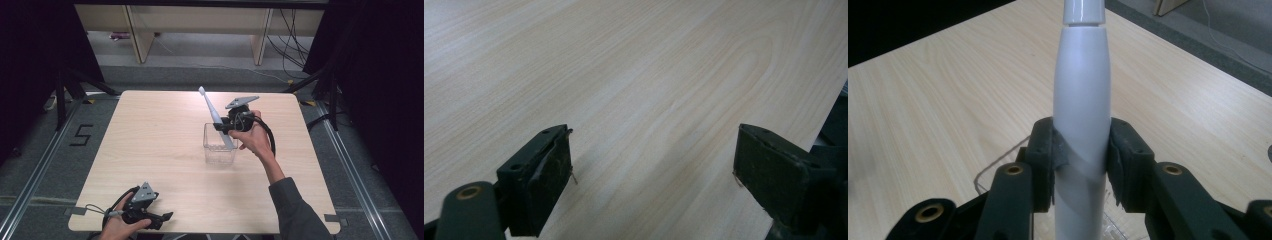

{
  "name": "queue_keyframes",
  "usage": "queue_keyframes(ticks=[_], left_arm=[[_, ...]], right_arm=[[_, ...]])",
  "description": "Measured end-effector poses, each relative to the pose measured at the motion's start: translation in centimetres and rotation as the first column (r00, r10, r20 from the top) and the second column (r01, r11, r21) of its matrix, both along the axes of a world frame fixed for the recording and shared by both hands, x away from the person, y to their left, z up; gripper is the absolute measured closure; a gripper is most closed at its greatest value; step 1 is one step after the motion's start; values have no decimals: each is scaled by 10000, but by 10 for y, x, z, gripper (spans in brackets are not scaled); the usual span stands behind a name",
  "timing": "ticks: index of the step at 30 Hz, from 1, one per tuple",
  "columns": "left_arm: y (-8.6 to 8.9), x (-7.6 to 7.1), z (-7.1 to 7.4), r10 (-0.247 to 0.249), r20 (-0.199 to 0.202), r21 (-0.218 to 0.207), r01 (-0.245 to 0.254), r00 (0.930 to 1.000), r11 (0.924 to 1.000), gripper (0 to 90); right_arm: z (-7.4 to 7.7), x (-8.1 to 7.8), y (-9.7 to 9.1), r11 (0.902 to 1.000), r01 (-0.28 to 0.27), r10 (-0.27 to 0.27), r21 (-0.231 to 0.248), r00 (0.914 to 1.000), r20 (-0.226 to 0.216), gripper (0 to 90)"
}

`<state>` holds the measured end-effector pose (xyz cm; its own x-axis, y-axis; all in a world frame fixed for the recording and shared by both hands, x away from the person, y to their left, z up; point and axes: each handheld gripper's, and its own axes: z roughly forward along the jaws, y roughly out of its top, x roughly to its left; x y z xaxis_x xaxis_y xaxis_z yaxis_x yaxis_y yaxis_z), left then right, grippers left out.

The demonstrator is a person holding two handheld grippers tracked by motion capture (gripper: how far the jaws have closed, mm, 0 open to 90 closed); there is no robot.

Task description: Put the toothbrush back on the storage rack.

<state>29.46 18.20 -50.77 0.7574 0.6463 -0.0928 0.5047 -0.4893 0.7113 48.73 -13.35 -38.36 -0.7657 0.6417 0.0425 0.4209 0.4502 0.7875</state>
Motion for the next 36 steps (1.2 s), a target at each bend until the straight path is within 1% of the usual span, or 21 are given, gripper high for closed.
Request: queue_keyframes(ticks=[4, 6, 8, 9, 11, 12, 13, 14, 16, 19, 20, 21, 23, 24, 25, 28, 29, 30, 31, 33, 36], left_arm=[[0, 0, 0, -9, -4, 21, 9, 10000, 10000, 149], [-1, 0, -1, 67, -111, -185, -69, 9999, 9998, 149], [-1, -1, -1, 75, -100, -193, -77, 9999, 9998, 149], [0, 0, 0, -12, -1, 35, 12, 10000, 10000, 149], [0, 0, 0, 3, 14, 24, -3, 10000, 10000, 149], [0, 0, 0, 2, -1, 8, -2, 10000, 10000, 149], [0, 0, 0, 13, -10, 15, -13, 10000, 10000, 149], [-1, -1, -1, 98, -106, -202, -100, 9999, 9997, 149], [0, 0, 0, 21, -9, -17, -21, 10000, 10000, 149], [-1, -1, -1, 77, -122, -197, -79, 9999, 9998, 149], [-1, -1, -1, 75, -126, -211, -77, 9999, 9997, 149], [0, 0, 0, -23, -118, -65, 23, 9999, 10000, 149], [-1, -1, -1, 115, -192, -193, -119, 9997, 9997, 149], [0, 0, -1, 36, -119, -17, -37, 9999, 10000, 149], [0, -1, -1, 38, -131, -48, -38, 9999, 10000, 149], [0, -1, 0, 37, -218, -79, -39, 9998, 10000, 149], [0, -1, -1, 63, -220, -86, -65, 9997, 9999, 149], [0, -1, -1, 110, -176, -6, -110, 9998, 9999, 149], [0, 0, -1, 96, -178, 27, -96, 9998, 10000, 149], [-1, 0, -1, 128, -188, -18, -128, 9997, 9999, 149], [0, 0, -1, 155, -166, 30, -154, 9997, 9999, 149]], right_arm=[[-4, 1, -2, 10000, 28, -29, -63, 9998, -221, 661], [-7, 2, -2, 10000, -6, 3, -96, 9996, -294, 661], [-10, 2, -1, 9999, 7, -9, -113, 9999, -170, 661], [-12, 2, -1, 9998, -9, 6, -181, 9998, -198, 661], [-15, 2, 0, 9998, 99, -105, -157, 9992, -391, 661], [-19, 3, 1, 9998, 188, -187, 35, 9997, -165, 661], [-19, 1, 2, 9998, 166, -170, -80, 9989, -435, 661], [-21, 4, 1, 9999, 35, -36, -138, 9999, -101, 661], [-22, 3, 2, 9998, -41, 33, -190, 9991, -431, 661], [-28, 4, 4, 9997, 197, -203, -141, 9987, -458, 661], [-28, 5, 3, 9994, 14, -31, -353, 9989, -467, 661], [-30, 4, 4, 9995, 39, -59, -319, 9981, -609, 661], [-34, 4, 5, 9997, 102, -113, -222, 9986, -508, 661], [-34, 5, 4, 9988, -80, 56, -486, 9987, -502, 661], [-36, 4, 7, 9993, 143, -166, -344, 9977, -654, 661], [-37, 6, 7, 9985, -56, 26, -543, 9985, -548, 661], [-36, 6, 7, 9980, -70, 25, -636, 9974, -715, 661], [-37, 8, 7, 9970, -244, 209, -732, 9986, -476, 661], [-39, 5, 9, 9983, 104, -142, -574, 9977, -670, 661], [-38, 5, 9, 9971, -10, -53, -762, 9966, -826, 661], [-39, 6, 10, 9965, 15, -63, -836, 9983, -577, 660]])
